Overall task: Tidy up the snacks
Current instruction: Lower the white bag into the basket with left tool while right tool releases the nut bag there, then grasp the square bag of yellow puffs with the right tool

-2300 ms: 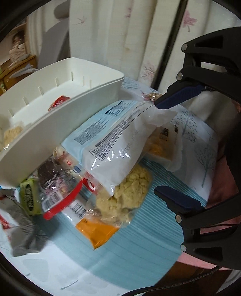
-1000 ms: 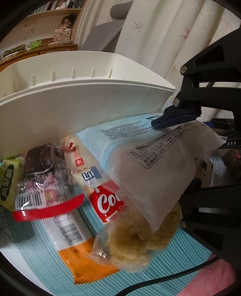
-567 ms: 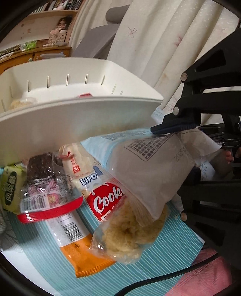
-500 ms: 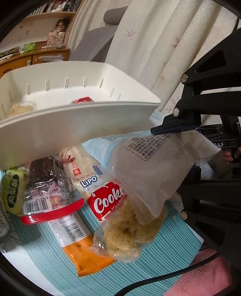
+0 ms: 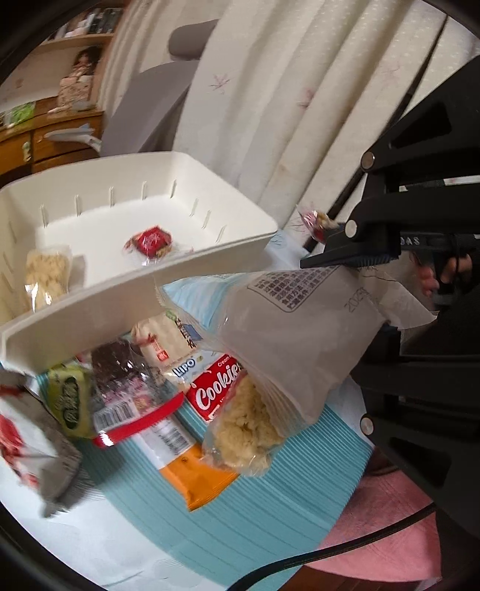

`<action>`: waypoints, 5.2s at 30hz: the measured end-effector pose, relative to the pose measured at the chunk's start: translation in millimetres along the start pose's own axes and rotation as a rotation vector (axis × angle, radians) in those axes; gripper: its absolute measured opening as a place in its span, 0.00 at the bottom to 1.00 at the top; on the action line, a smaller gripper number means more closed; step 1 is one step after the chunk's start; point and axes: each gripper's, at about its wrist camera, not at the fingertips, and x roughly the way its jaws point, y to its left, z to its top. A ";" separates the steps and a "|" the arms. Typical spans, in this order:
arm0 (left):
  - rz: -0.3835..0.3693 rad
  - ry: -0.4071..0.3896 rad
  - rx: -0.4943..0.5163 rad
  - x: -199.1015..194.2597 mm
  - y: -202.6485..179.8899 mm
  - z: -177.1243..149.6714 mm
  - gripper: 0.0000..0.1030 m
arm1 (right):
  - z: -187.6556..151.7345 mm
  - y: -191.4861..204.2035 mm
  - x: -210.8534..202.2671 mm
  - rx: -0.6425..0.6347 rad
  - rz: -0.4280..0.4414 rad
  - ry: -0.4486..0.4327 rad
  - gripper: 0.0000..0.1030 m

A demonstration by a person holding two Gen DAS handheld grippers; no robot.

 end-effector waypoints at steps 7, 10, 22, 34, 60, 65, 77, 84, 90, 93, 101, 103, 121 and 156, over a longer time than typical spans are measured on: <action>0.154 0.108 0.220 -31.7 -42.0 9.0 0.20 | 22.6 20.3 -19.1 0.034 -0.021 -0.080 0.40; 0.199 0.137 0.304 -41.5 -60.8 15.2 0.20 | 30.8 32.1 -24.0 0.033 -0.026 -0.112 0.40; 0.306 0.152 0.590 -65.2 -140.3 43.7 0.20 | 54.2 79.7 -23.4 0.012 -0.026 -0.164 0.41; 0.369 0.060 0.780 -57.5 -196.1 91.9 0.20 | 78.6 99.0 -6.1 0.026 -0.035 -0.187 0.41; 0.521 -0.047 0.780 -2.0 -152.7 100.7 0.65 | 82.8 66.2 -15.7 0.131 0.035 -0.162 0.63; 0.530 -0.096 0.780 -14.1 -136.7 73.8 0.65 | 71.7 56.4 -32.1 0.154 0.064 -0.158 0.63; 0.550 -0.182 0.782 -40.7 -81.4 4.1 0.72 | 34.0 48.4 -60.3 0.176 0.140 -0.103 0.68; 0.579 -0.214 0.751 -42.1 -46.0 -23.2 0.76 | 8.7 42.9 -60.7 0.221 0.222 -0.005 0.68; 0.614 -0.245 0.770 -40.0 -24.7 -43.1 0.76 | -7.2 33.5 -51.5 0.275 0.261 0.084 0.68; 0.632 -0.245 0.825 -34.9 -16.6 -56.3 0.76 | -16.2 30.7 -47.2 0.289 0.275 0.127 0.68; 0.657 -0.186 0.907 -16.6 -2.1 -70.9 0.78 | -35.5 29.2 -34.5 0.272 0.272 0.217 0.68; 0.674 -0.172 0.926 -11.2 0.9 -72.9 0.80 | -40.7 28.8 -30.4 0.265 0.268 0.236 0.68; 0.723 0.002 1.212 46.3 18.4 -68.8 0.80 | -60.5 39.4 20.2 0.275 0.198 0.364 0.81; 0.581 0.139 1.456 126.3 4.3 -51.8 0.60 | -57.3 76.6 83.2 0.091 0.009 0.454 0.92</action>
